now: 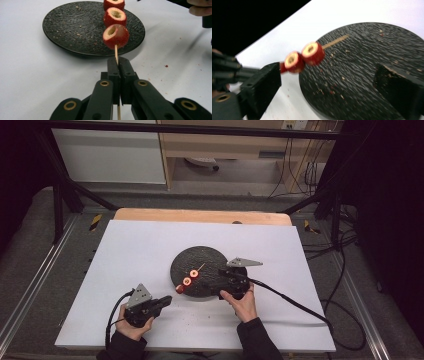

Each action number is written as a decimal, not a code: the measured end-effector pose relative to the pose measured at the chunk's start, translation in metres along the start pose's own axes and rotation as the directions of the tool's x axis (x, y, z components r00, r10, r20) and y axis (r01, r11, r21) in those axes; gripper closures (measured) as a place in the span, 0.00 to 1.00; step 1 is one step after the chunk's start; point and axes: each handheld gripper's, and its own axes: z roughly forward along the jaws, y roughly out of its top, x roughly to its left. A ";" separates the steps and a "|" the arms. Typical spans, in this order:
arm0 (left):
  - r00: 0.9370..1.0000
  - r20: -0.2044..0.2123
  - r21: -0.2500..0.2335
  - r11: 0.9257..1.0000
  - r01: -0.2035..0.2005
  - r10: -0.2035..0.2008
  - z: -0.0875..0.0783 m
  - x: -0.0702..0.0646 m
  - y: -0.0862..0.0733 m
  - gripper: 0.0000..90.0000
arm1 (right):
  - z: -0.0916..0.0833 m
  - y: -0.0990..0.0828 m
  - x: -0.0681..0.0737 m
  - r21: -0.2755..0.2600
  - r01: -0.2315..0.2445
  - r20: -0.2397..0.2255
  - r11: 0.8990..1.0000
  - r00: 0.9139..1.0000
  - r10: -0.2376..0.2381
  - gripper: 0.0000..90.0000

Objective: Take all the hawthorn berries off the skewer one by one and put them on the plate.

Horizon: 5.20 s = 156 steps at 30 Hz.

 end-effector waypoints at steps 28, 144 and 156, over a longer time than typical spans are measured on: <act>1.000 0.013 -0.023 1.000 -0.020 0.020 0.000 -0.006 0.001 0.98 | 0.031 0.003 -0.003 -0.007 -0.157 -0.117 0.988 0.981 0.155 0.67; 1.000 0.008 -0.061 0.998 -0.013 0.014 -0.004 -0.011 0.003 0.98 | 0.035 -0.006 0.017 0.026 -0.103 -0.189 0.994 0.976 0.106 0.67; 1.000 0.010 -0.072 0.997 -0.015 0.015 -0.007 -0.012 0.004 0.98 | 0.028 0.002 0.016 -0.005 -0.092 -0.159 0.996 0.983 0.090 0.68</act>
